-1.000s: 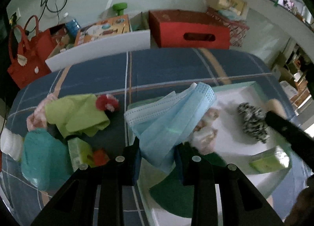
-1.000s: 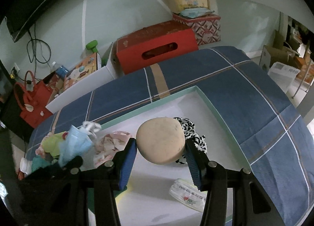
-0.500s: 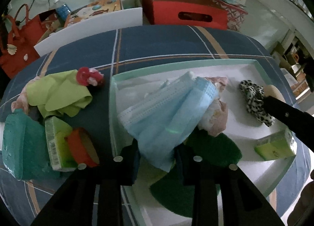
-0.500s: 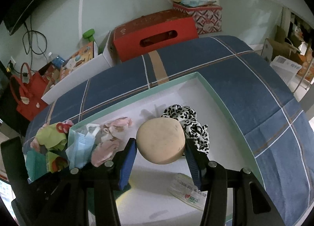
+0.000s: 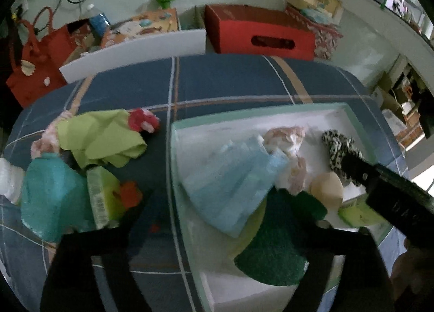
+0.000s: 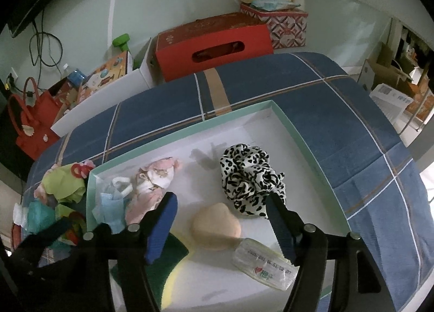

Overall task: Organize soft objects
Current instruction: 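Release the beige puff into the tray with the right tool while the left lowers the mask in, then withdraw both open tools from the tray toward the remaining items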

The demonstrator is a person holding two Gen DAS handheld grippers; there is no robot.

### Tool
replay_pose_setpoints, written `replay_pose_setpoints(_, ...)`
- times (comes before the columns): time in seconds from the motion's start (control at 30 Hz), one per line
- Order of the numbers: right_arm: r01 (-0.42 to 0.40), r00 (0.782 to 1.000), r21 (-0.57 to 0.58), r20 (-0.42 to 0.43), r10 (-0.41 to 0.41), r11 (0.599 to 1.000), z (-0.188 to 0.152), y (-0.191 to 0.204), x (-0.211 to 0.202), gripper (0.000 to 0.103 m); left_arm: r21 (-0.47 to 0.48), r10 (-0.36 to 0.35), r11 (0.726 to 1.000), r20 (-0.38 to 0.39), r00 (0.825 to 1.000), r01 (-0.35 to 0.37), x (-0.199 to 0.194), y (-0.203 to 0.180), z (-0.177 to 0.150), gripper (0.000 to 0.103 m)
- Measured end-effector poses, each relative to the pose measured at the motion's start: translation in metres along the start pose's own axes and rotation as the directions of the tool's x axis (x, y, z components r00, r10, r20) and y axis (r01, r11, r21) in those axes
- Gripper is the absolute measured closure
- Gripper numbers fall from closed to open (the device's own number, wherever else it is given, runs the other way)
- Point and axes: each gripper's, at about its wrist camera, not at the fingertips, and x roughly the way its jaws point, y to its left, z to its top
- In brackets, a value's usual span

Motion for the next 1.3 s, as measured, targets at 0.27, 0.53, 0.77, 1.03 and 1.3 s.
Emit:
replay_pose_setpoints(0.27,0.010,1.000,-0.025,-0.003,-0.010,1.000,-0.001,0.006,0.000,0.025,-0.054,0.028,0.998,0.017,0.999,-0.027,-0.005,0.017,0.007,0.009)
replay_pose_setpoints(0.53,0.020,1.000,-0.042,-0.002,-0.020,0.999,-0.002,0.012,-0.001,0.021,-0.090,0.025,0.996,0.035,0.999,-0.022,-0.007,0.027,0.009,0.008)
replay_pose_setpoints(0.77,0.055,0.998,-0.043,0.020,-0.054,0.998,-0.001,0.012,-0.002,0.000,-0.114,0.043,0.993,0.060,0.997,-0.036,-0.015,0.036,0.011,0.000)
replay_pose_setpoints(1.03,0.058,0.998,-0.040,0.009,-0.058,0.997,-0.002,0.013,-0.001,0.000,-0.102,0.067,0.993,0.055,0.996,-0.061,-0.020,0.044,0.012,0.000)
replay_pose_setpoints(1.3,0.055,0.998,-0.076,0.026,-0.053,0.996,-0.004,0.026,-0.003,0.000,-0.105,0.052,0.993,0.073,0.996,-0.044,-0.031,0.052,0.014,0.000)
